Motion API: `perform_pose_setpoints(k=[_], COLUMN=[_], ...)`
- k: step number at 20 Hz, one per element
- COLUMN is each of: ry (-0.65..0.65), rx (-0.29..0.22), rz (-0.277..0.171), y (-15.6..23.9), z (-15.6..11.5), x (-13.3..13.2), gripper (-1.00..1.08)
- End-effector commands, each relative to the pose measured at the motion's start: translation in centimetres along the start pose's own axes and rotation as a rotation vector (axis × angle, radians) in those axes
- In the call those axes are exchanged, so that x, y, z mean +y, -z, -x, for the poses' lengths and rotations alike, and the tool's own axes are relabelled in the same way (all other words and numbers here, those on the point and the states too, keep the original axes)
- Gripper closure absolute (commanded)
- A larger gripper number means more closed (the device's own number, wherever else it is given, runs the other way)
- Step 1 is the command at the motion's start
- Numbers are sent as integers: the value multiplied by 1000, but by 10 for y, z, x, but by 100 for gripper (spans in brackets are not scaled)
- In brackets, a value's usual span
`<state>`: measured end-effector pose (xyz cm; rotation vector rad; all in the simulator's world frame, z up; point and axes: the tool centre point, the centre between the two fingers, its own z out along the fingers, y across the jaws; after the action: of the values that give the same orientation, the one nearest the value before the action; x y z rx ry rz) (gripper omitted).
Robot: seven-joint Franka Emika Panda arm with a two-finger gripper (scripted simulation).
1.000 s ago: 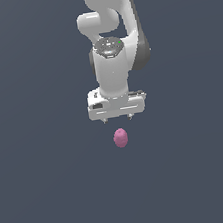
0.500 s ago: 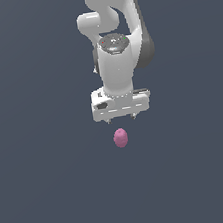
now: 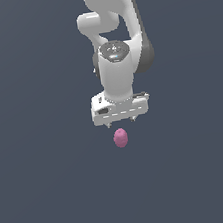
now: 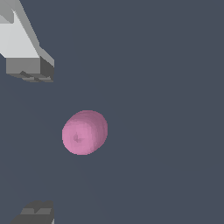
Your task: Pick up the object and move it to a goal position.
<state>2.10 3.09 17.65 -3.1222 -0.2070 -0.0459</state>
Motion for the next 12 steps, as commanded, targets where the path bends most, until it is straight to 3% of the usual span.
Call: perform_pose_setpoints(k=[1,12], ry=[34,127], rx=[-9,-31], rz=[3,8], y=[-9,-32], z=[-3,-10], x=[2,8], gripper=[-92,-92])
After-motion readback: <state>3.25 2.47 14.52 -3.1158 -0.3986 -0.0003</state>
